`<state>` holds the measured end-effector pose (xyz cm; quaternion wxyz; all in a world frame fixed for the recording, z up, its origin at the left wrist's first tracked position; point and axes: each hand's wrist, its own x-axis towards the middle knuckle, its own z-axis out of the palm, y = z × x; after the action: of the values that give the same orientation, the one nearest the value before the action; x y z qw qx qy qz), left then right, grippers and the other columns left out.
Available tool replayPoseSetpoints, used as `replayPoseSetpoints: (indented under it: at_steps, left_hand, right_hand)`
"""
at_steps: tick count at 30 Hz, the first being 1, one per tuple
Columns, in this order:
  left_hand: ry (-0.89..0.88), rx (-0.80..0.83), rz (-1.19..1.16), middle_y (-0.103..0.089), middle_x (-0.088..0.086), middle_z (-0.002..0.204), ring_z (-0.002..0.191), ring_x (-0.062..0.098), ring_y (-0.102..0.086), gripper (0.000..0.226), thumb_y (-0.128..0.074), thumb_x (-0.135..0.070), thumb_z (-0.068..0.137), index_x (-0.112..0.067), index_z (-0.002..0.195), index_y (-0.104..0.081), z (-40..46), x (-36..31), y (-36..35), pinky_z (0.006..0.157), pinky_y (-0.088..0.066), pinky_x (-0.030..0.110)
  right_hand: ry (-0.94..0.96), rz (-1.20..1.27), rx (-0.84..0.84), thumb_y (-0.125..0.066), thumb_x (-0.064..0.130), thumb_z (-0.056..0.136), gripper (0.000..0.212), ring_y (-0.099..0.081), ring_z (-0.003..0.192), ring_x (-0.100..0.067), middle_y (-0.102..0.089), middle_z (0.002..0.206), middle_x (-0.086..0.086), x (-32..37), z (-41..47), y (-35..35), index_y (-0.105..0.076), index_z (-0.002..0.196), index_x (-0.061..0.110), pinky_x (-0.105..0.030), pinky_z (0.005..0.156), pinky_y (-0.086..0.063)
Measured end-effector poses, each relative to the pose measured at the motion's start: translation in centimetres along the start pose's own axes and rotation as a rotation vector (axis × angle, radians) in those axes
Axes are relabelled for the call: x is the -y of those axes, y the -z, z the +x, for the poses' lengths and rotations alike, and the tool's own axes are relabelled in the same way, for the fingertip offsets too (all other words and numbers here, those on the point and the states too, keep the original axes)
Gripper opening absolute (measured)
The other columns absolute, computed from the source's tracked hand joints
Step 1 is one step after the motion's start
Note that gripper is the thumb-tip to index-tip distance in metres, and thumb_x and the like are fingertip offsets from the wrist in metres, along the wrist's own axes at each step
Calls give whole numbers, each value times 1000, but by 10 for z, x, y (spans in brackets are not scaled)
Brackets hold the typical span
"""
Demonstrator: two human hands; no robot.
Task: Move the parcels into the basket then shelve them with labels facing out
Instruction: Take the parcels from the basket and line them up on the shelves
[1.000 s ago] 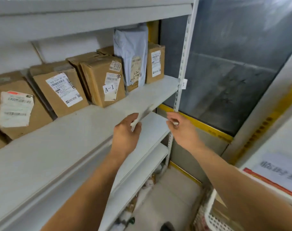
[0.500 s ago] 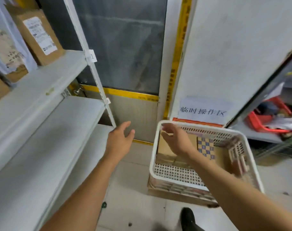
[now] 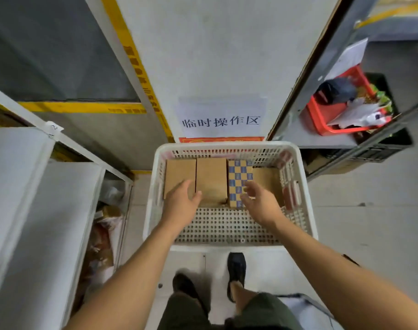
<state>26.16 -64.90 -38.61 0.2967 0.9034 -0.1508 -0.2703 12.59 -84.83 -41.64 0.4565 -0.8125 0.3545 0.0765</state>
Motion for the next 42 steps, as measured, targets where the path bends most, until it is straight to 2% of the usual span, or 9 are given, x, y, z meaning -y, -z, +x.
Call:
replayPoseSetpoints:
  at_steps: [9,12,16,22,26,30,36,39,42]
  left_hand:
    - [13,289,55,-43,-5,162,147,20,-45,60,-61,-33,106,-25,161,-39,79,-9,-147,117,-36,31]
    - [66,350,27,-42,-4,163,145,21,-47,66,-64,-35,103,-29,161,-34,104,2,-188,120,-40,39]
    - [128,366,7,-51,-5,154,130,22,-59,65,-65,-37,101,-36,158,-33,130,11,-221,108,-51,43]
    - [76,335,14,-17,-3,172,154,20,-31,77,-63,-21,104,-24,166,-17,128,23,-245,121,-27,29]
    - [128,333,-46,-17,-2,174,157,23,-27,83,-60,-22,105,-25,168,-7,125,29,-248,129,-24,40]
    - [200,332,-111,-48,-1,154,143,25,-44,71,-58,-28,106,-34,165,-19,122,22,-237,119,-40,46]
    - [205,312,-226,-51,-8,153,115,22,-69,61,-64,-30,103,-43,155,-35,101,7,-198,96,-61,50]
    - [147,283,-302,-54,-17,128,85,-19,-63,52,-68,-19,102,-27,148,-45,90,-6,-171,70,-55,9]
    - [79,248,-354,-51,-20,125,99,-10,-63,46,-74,-27,97,-40,134,-50,79,-24,-135,75,-56,15]
  right_hand:
    - [-197,100,-26,-63,33,105,52,-61,131,-21,-62,146,-3,-85,70,-6,-49,153,21,-40,104,-54]
    - [-246,106,-12,-60,36,106,55,-61,125,-20,-59,150,-3,-107,94,-18,-44,157,21,-33,96,-52]
    - [-303,113,28,-60,27,106,62,-54,139,-25,-53,157,-5,-134,129,-38,-34,162,21,-37,108,-46]
    - [-360,205,54,-66,28,102,71,-56,138,-25,-57,152,0,-163,155,-63,-32,164,27,-42,116,-45]
    - [-378,247,13,-66,23,102,65,-61,129,-21,-62,145,2,-168,154,-68,-38,161,26,-37,111,-48]
    - [-347,345,-15,-66,18,103,60,-63,127,-21,-61,140,5,-161,136,-58,-42,158,25,-44,110,-52]
    - [-348,602,-14,-64,15,104,64,-68,116,-19,-59,136,2,-137,90,-27,-37,160,29,-44,97,-61]
    - [-301,693,23,-65,12,103,67,-71,113,-20,-61,138,-1,-116,67,-8,-36,160,32,-39,87,-64]
    - [-274,792,62,-66,13,103,65,-74,112,-24,-67,135,-2,-88,49,12,-39,158,35,-55,93,-62]
